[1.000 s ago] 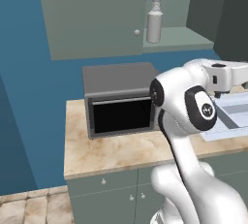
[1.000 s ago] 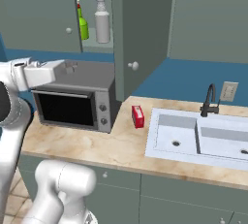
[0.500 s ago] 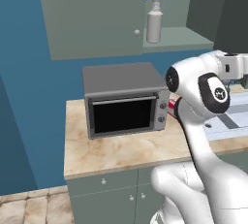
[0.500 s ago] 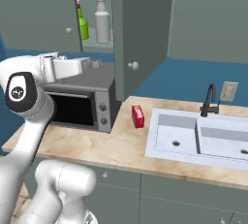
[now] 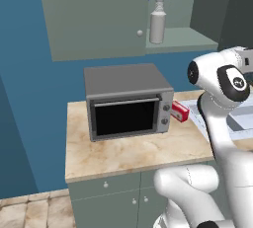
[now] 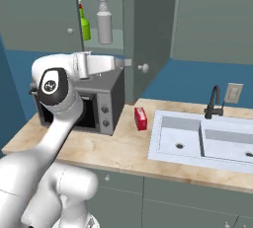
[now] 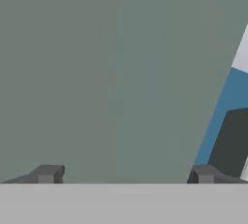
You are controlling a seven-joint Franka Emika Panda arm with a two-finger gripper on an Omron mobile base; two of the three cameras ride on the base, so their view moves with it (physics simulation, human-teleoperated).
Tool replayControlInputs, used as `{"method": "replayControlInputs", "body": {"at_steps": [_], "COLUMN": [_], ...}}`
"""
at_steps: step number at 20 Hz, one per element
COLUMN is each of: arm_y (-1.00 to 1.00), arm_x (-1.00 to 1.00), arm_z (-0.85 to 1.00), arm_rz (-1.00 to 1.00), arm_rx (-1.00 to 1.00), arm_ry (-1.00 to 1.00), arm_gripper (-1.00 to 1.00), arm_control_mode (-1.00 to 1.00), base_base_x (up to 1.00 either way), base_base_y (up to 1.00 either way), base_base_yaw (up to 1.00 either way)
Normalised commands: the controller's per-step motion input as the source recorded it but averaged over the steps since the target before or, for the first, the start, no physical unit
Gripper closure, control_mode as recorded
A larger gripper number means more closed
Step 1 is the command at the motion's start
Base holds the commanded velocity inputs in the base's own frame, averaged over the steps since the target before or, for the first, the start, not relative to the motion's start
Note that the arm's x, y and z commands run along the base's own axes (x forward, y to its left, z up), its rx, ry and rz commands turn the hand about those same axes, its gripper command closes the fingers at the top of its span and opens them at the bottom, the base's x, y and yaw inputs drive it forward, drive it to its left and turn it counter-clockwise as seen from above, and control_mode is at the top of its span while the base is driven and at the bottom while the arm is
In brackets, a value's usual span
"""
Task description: Pick the spray and spray from the cabinet and place them on the counter.
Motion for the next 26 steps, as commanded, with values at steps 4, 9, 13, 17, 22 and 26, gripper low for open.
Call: {"method": "replayControlInputs", "body": {"at_steps": [4,9,13,17,22,26], "arm_y": [-0.65,-0.66,-0.59,-0.52,-0.29,-0.07], "arm_x": [0.32,0.34,0.39,0.41,0.40,0.03], "arm_z": [0.00,0.00,-0.02,-0.03,-0.04,0.06], "arm_rz": [-0.09,-0.10,-0.09,-0.07,-0.03,0.02], "arm_rx": [-0.04,-0.05,-0.06,-0.04,-0.01,0.04], "arm_ry": [0.09,0.08,0.07,0.05,0.03,0.02], "arm_gripper": [-1.00,-1.00,-1.00,-1.00,-1.00,-1.00], "arm_control_mode": [-1.00,-1.00,-1.00,-1.00,-1.00,-1.00], "base_base_x": [0.00,0.00,0.00,0.00,0.00,0.00], "base_base_y": [0.00,0.00,0.00,0.00,0.00,0.00], "base_base_yaw": [0.00,0.00,0.00,0.00,0.00,0.00]}}
